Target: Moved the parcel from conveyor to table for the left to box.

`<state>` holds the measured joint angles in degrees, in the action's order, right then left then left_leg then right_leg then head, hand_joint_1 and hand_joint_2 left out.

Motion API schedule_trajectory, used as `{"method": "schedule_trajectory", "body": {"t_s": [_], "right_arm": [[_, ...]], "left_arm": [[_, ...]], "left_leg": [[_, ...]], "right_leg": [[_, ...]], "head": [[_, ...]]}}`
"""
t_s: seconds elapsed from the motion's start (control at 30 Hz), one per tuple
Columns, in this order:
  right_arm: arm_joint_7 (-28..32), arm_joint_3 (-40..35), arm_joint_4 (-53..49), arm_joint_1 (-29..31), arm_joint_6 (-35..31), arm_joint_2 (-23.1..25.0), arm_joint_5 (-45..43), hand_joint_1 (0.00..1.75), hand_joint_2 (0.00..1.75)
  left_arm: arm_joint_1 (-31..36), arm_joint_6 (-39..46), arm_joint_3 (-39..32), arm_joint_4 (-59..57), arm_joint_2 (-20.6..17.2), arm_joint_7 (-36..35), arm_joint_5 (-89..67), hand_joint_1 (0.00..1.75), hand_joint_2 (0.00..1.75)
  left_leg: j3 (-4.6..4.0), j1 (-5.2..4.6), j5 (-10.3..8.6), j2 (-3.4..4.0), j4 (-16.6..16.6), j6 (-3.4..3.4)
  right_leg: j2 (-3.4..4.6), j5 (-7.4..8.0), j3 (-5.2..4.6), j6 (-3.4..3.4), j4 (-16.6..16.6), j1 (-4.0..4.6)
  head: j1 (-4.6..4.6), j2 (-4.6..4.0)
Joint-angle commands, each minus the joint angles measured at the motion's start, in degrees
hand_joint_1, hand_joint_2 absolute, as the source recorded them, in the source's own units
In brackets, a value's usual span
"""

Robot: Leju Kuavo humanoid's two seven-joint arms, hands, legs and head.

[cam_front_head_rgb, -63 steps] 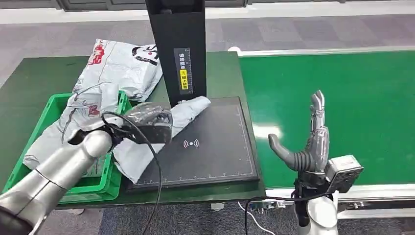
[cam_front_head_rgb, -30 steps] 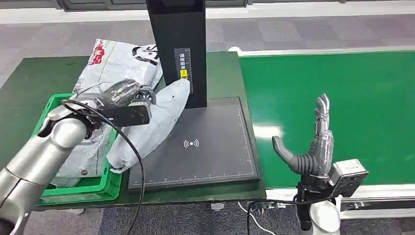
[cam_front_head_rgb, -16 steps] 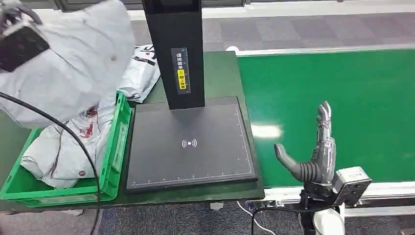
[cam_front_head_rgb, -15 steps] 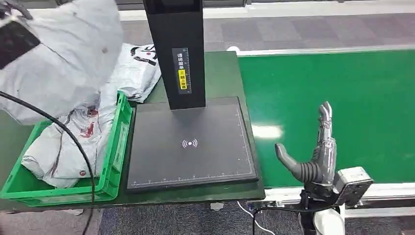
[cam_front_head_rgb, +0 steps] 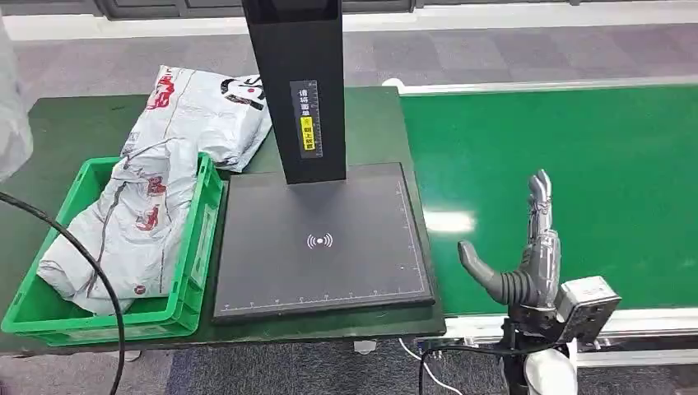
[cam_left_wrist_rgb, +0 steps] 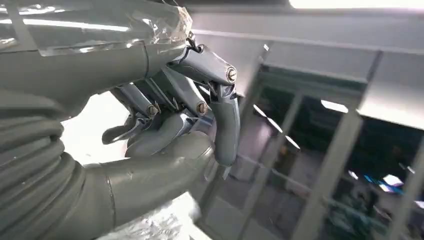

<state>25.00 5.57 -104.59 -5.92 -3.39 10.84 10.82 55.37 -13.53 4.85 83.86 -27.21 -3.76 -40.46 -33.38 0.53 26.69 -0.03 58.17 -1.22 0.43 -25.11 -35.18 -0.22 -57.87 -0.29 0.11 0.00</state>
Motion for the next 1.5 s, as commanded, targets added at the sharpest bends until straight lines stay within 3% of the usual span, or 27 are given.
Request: {"method": "schedule_trajectory", "body": {"t_s": [0.03,0.2,0.37,1.03,1.27,1.5], "right_arm": [[-0.9,5.1,1.1,1.1,1.8,1.9,0.1,0.0,1.75],[-1.1,5.5,2.1,2.2,2.7,1.7,0.2,0.0,1.75],[-1.2,5.1,2.7,2.5,3.1,1.3,0.4,0.0,1.75],[-1.2,5.0,2.7,2.4,3.1,1.2,0.4,0.0,1.75],[-1.2,3.6,3.5,2.1,3.3,0.0,0.3,0.0,1.75],[-1.5,2.5,4.5,2.5,2.2,-1.1,-0.8,0.0,1.75]], "left_arm": [[6.0,-3.5,0.5,-9.6,-3.7,-1.1,-3.0,1.75,1.75],[2.4,-5.9,2.2,-12.1,-3.6,0.5,-2.1,1.75,1.75],[-3.8,-4.8,5.5,-16.7,-1.2,2.5,-3.8,1.75,1.75],[-4.2,-4.8,6.5,-17.9,-1.0,3.0,-4.5,1.75,1.75],[-9.3,-3.3,11.6,-24.6,4.1,6.4,-4.7,1.75,1.75],[-7.8,-3.3,15.2,-27.6,5.3,7.2,-2.3,1.75,1.75]], "left_leg": [[0.18,0.02,-0.02,-0.07,-0.1,0.04],[0.23,-0.01,-0.05,-0.01,-0.2,0.02],[0.28,-0.08,-0.07,-0.09,-0.2,0.01],[0.18,-0.01,-0.07,-0.12,-0.1,0.01],[0.28,-0.13,-0.09,-0.22,-0.2,0.02],[0.14,-0.03,-0.04,-0.13,-0.1,0.01]], "right_leg": [[-0.12,-0.01,0.2,0.01,0.1,0.03],[-0.07,0.02,0.21,0.01,0.1,0.02],[-0.12,0.0,0.25,0.01,0.1,-0.04],[-0.18,0.05,0.18,-0.03,0.2,0.05],[-0.26,0.0,0.26,-0.01,0.2,-0.05],[-0.18,0.03,0.16,-0.04,0.1,0.04]], "head": [[0.0,0.0],[0.0,0.0],[0.0,0.0],[0.0,0.0],[0.0,0.0],[0.0,0.0]]}}
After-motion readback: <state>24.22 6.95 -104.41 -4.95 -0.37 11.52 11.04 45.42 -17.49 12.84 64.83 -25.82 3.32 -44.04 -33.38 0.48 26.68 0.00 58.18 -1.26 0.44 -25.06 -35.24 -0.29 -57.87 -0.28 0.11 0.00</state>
